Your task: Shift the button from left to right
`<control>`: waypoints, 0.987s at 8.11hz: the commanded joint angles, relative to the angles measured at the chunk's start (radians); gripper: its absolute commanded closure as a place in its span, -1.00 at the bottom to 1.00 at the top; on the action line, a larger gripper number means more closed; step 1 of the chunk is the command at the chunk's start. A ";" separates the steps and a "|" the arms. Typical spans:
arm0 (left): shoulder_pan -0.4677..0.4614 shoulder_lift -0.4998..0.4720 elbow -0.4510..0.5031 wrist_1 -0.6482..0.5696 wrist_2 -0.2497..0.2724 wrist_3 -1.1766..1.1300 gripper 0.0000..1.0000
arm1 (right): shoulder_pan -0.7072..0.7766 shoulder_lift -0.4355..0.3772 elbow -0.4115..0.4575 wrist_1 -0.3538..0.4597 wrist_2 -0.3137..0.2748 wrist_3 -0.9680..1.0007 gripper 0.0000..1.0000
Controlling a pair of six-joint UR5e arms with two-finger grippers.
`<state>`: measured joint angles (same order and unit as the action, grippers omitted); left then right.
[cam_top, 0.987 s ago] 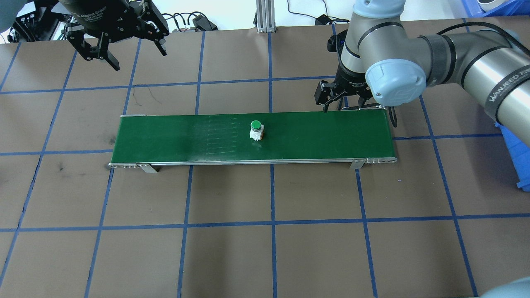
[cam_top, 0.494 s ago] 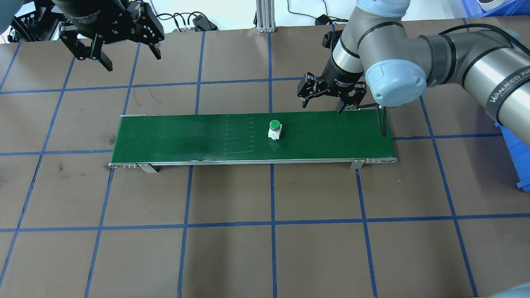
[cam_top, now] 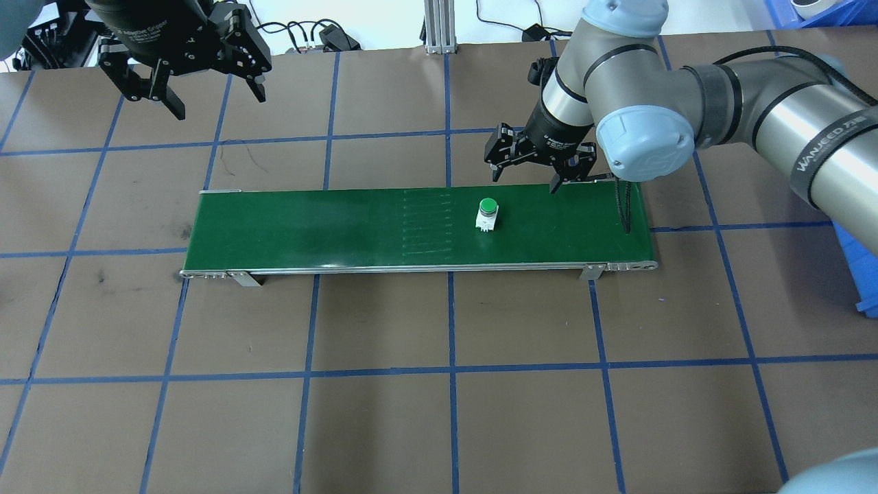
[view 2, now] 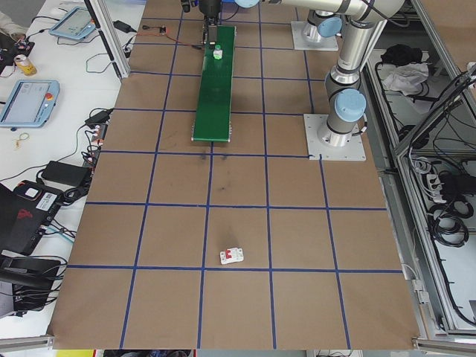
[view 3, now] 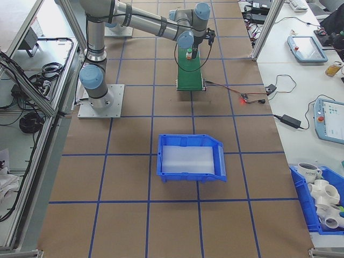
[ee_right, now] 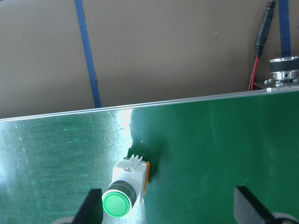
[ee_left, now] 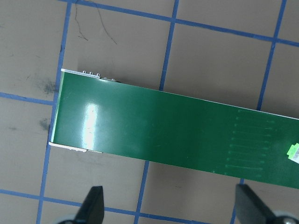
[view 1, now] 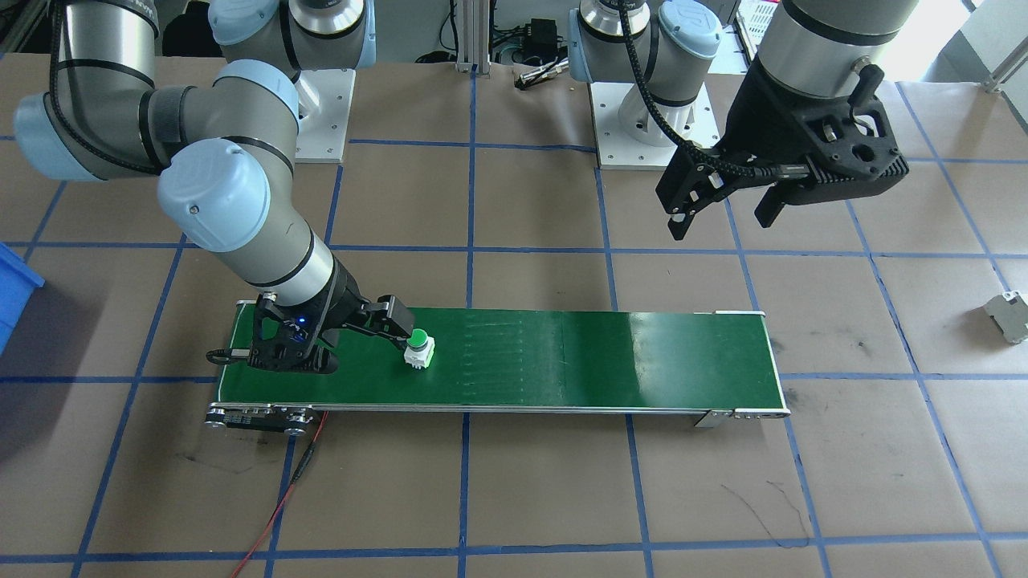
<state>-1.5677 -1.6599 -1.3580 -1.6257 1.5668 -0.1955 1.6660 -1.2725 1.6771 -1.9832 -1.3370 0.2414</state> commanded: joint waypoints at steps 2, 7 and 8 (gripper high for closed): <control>0.000 0.002 -0.001 0.000 0.001 0.001 -1.00 | 0.001 0.059 0.038 -0.062 0.001 0.001 -1.00; 0.000 0.006 -0.003 -0.002 0.001 0.004 -1.00 | -0.002 0.078 0.039 -0.036 -0.112 -0.140 0.74; 0.000 0.006 -0.003 -0.003 0.001 0.004 -1.00 | -0.002 0.073 0.039 0.007 -0.154 -0.155 1.00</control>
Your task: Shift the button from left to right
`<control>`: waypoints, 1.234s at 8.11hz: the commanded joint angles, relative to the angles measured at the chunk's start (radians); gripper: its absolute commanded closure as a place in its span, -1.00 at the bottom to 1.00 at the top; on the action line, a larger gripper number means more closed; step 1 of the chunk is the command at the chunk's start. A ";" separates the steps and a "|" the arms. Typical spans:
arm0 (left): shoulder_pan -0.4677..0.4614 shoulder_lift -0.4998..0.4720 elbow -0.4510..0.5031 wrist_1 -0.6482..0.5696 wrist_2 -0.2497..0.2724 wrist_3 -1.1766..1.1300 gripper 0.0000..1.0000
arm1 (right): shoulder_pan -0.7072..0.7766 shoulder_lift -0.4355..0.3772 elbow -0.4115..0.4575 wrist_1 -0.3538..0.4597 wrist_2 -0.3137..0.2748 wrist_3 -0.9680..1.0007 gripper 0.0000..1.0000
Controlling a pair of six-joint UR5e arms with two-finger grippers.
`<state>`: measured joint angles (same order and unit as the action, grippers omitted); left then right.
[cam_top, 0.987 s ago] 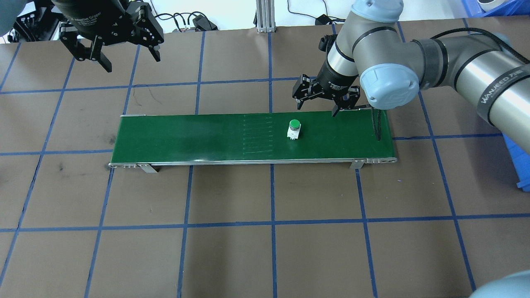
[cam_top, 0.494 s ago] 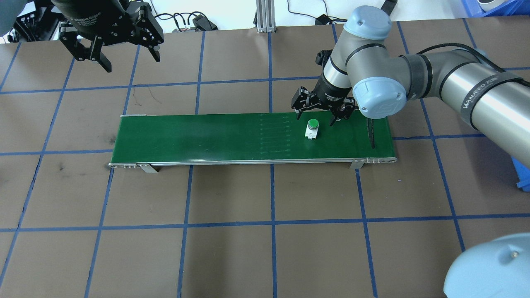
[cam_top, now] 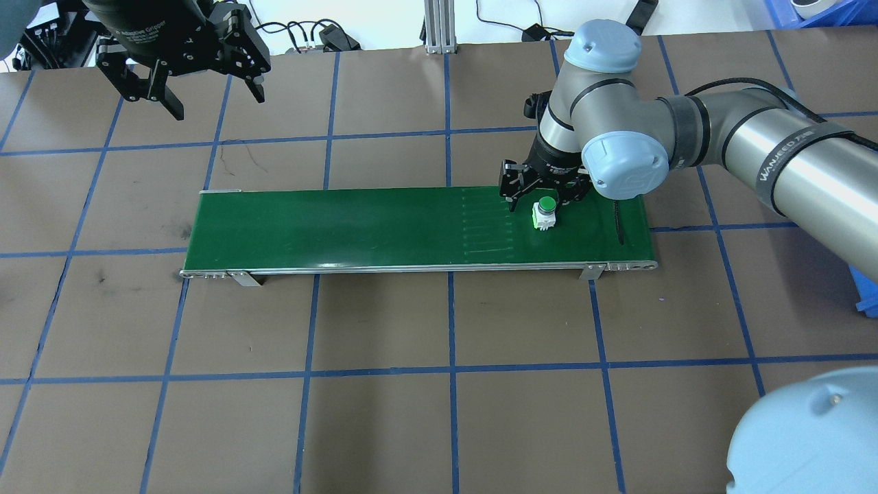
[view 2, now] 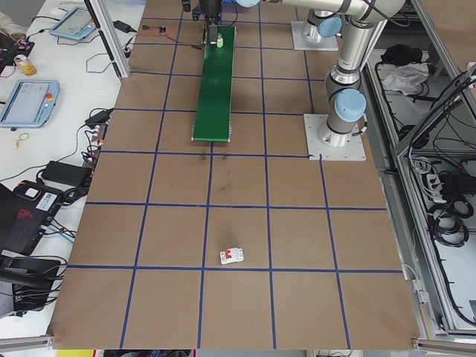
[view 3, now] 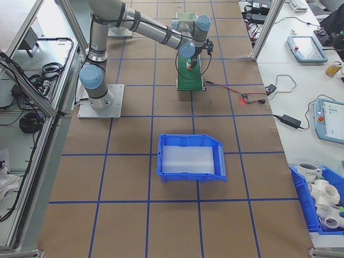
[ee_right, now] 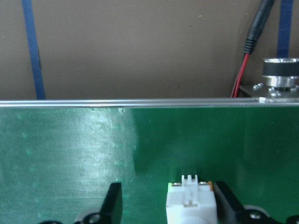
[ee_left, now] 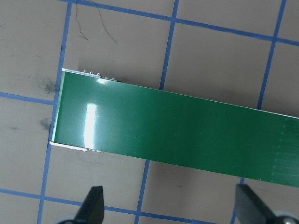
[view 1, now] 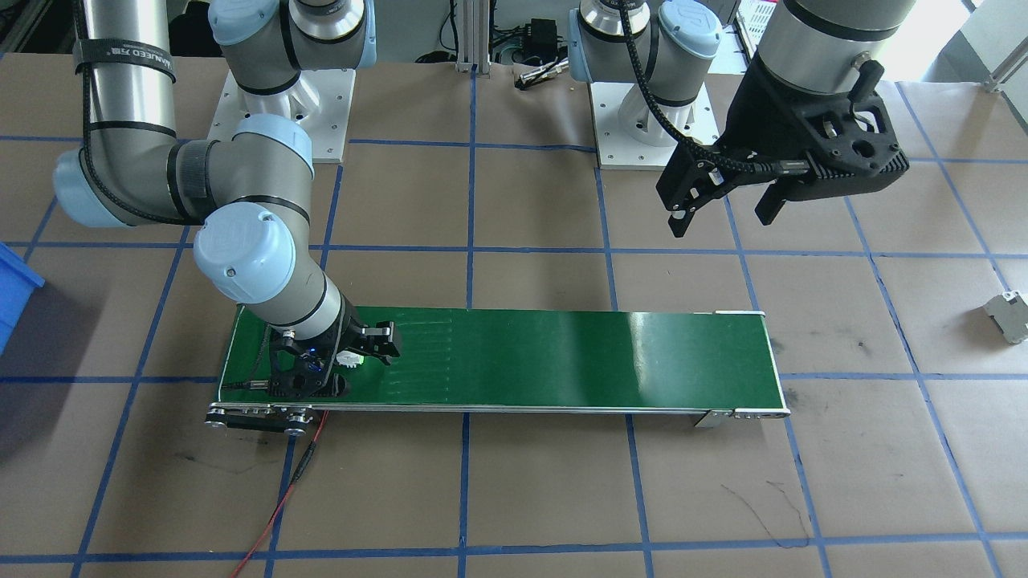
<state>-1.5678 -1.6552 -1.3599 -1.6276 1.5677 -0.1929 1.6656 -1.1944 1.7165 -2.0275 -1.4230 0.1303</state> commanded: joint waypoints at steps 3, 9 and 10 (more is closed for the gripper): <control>0.000 0.003 -0.001 -0.001 0.000 0.001 -1.00 | -0.047 -0.016 -0.026 0.061 -0.146 -0.211 1.00; 0.000 0.003 -0.001 -0.001 0.000 0.001 -1.00 | -0.454 -0.117 -0.172 0.219 -0.230 -0.900 1.00; 0.000 0.003 -0.001 -0.001 0.000 0.001 -1.00 | -0.562 -0.119 -0.170 0.216 -0.222 -1.037 1.00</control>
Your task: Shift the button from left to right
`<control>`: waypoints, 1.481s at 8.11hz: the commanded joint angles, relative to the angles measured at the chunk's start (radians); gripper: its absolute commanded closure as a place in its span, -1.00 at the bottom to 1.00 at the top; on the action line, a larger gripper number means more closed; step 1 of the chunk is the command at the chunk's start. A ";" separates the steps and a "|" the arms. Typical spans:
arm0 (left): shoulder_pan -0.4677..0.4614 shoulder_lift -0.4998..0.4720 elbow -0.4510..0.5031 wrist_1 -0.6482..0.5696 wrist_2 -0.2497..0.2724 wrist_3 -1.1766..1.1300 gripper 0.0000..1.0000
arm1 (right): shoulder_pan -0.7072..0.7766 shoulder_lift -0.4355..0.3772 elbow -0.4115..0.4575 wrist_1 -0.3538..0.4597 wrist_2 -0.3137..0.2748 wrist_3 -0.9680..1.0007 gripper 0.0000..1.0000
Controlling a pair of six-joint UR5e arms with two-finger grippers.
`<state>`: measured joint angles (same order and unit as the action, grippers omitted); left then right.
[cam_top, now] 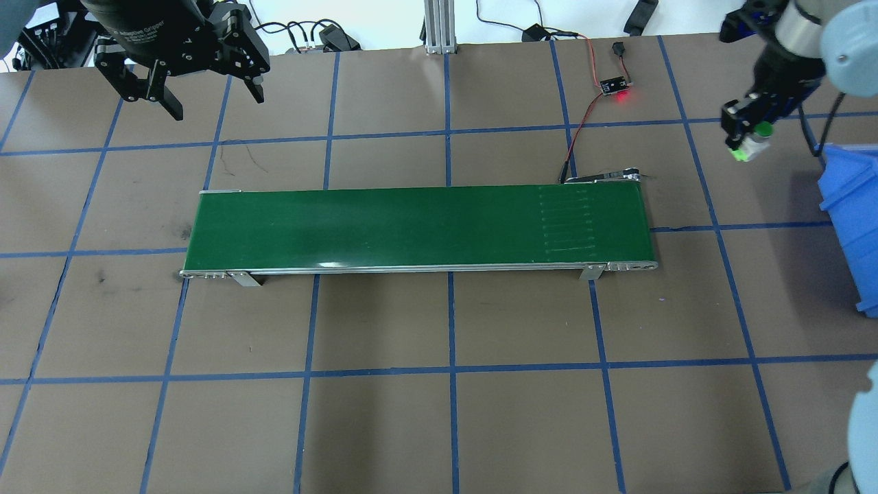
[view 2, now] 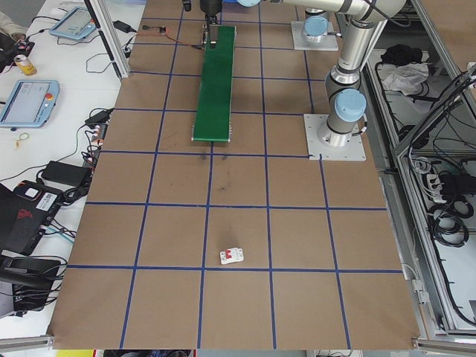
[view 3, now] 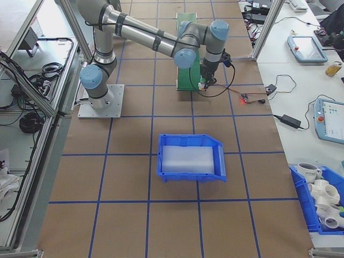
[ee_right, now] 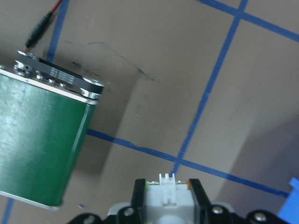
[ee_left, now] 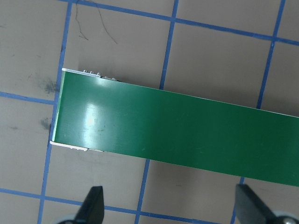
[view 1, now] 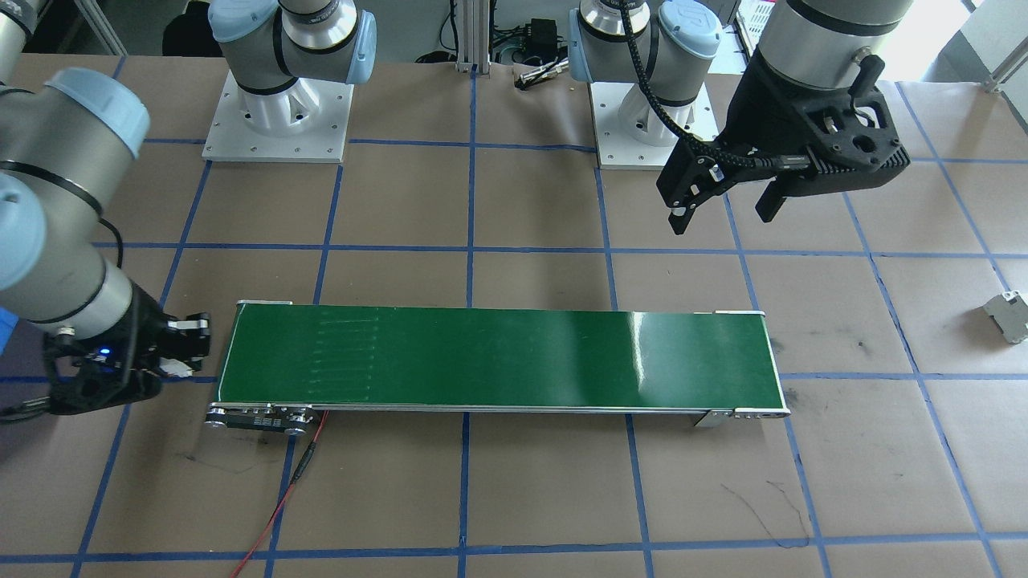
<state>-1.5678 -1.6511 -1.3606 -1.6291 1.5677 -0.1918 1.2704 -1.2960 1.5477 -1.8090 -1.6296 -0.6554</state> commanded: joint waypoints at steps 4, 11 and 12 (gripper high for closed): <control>0.000 -0.001 0.000 0.002 0.000 0.000 -1.00 | -0.455 0.038 0.002 -0.174 -0.013 -0.712 1.00; 0.000 -0.003 0.000 0.002 0.000 0.000 -1.00 | -0.525 0.247 0.060 -0.388 0.047 -0.905 -0.99; 0.000 -0.003 0.000 0.002 0.000 0.000 -1.00 | -0.525 0.221 0.060 -0.382 0.048 -0.893 -1.00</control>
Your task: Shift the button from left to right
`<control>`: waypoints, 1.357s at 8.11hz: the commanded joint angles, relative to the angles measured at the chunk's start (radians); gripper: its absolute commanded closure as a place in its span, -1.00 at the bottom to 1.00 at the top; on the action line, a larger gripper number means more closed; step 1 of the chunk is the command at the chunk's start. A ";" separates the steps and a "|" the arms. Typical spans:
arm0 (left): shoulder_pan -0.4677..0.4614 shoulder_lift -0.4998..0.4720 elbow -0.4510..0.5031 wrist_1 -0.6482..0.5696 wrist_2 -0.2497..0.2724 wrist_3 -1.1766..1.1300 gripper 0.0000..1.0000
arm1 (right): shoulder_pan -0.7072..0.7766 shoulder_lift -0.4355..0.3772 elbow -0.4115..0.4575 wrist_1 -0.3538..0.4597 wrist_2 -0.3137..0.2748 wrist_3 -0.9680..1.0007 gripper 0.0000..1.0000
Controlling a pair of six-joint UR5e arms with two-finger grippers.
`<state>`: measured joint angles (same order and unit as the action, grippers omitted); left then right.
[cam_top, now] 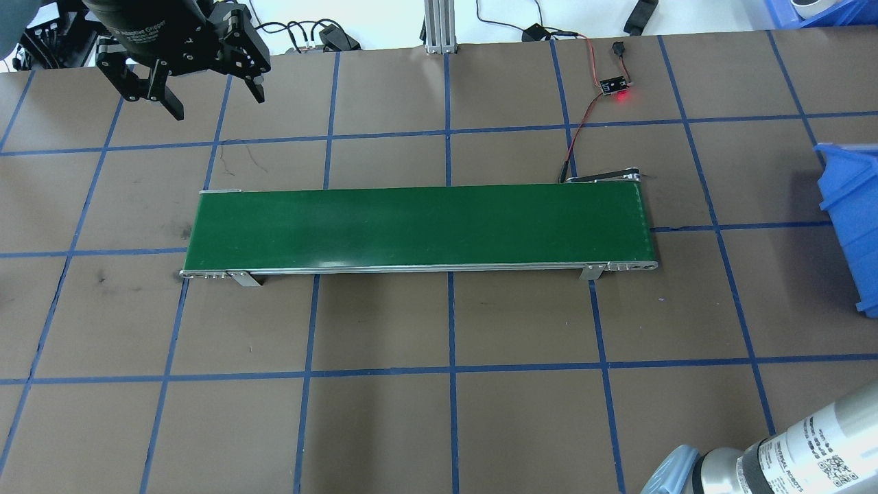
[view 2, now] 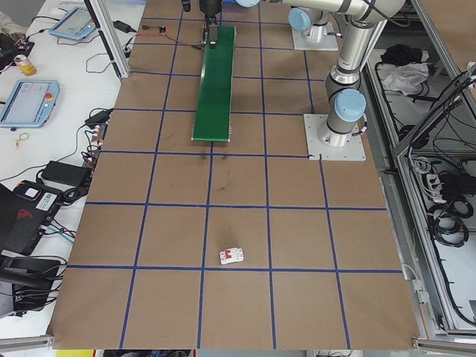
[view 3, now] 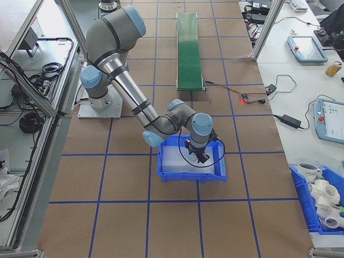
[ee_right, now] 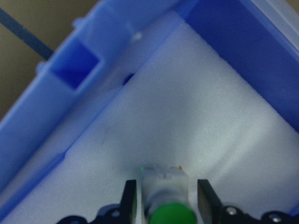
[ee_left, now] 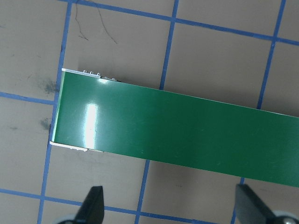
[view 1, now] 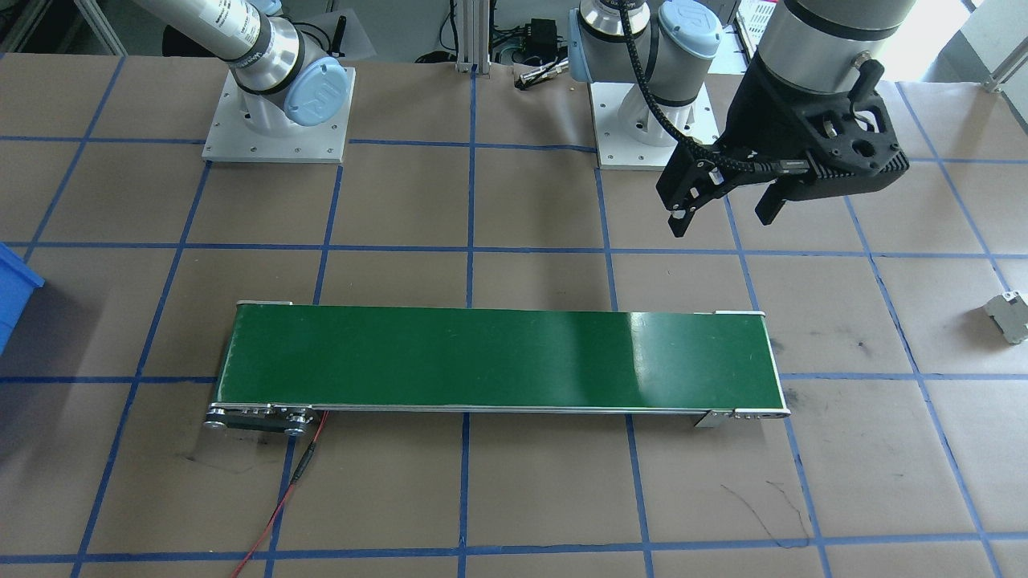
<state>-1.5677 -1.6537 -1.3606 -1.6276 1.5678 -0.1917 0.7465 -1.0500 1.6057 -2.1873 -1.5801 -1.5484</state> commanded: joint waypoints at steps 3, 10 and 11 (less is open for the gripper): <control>0.000 0.000 0.000 0.000 0.000 0.000 -1.00 | 0.001 -0.201 0.003 0.117 0.002 0.034 -1.00; 0.000 0.000 -0.002 0.000 0.000 0.000 -1.00 | 0.434 -0.585 -0.018 0.635 -0.035 0.800 -1.00; 0.000 -0.001 0.000 0.000 0.000 0.000 -1.00 | 0.538 -0.602 -0.020 0.685 -0.032 0.943 -1.00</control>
<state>-1.5678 -1.6542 -1.3617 -1.6276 1.5677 -0.1917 1.1068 -1.6092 1.5908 -1.5872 -1.6136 -0.8595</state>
